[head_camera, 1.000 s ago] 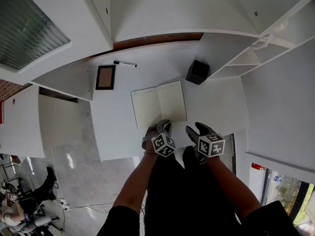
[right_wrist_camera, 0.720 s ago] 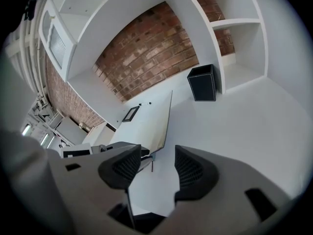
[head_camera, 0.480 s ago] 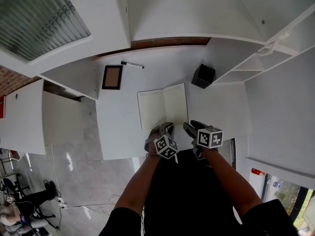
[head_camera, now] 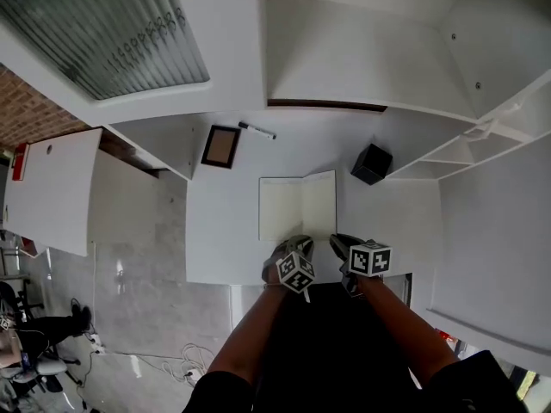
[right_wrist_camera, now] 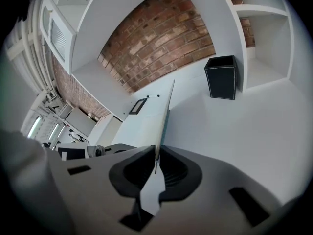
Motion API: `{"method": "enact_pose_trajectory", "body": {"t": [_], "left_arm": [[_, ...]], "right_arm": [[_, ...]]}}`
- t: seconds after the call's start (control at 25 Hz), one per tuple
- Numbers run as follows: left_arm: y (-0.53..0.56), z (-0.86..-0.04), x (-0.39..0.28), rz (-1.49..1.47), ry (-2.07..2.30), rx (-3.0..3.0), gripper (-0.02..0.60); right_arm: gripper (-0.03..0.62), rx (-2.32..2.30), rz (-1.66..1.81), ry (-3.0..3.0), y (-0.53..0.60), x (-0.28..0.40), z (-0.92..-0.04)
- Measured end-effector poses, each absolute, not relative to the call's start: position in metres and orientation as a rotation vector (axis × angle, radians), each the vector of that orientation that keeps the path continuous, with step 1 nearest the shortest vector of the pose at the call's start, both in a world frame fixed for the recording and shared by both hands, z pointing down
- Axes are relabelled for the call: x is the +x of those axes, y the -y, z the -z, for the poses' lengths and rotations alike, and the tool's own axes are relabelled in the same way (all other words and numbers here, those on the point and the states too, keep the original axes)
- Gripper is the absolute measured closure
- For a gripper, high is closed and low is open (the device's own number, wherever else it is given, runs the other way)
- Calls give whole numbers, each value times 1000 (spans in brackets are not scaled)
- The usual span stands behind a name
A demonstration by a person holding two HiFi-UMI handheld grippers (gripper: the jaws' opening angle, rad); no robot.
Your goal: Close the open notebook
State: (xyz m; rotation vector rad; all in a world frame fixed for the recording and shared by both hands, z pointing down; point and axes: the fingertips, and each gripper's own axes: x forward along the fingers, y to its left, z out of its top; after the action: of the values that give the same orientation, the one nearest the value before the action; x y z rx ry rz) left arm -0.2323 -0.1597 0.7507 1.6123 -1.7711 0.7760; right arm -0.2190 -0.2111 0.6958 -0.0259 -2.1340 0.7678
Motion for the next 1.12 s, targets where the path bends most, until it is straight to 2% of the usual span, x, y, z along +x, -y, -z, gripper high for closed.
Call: {"method": "enact_pose_trajectory", "body": {"t": [0.24,1.12], "left_arm": [[149,-752,-225,-687,1809,1559,538],[90,-718,-234,-38,2010,1218,569]], "right_arm": [[568,-96,-725,2131,205,-226,-692],[572,-378,-561,2112,139,-267,-679]]}}
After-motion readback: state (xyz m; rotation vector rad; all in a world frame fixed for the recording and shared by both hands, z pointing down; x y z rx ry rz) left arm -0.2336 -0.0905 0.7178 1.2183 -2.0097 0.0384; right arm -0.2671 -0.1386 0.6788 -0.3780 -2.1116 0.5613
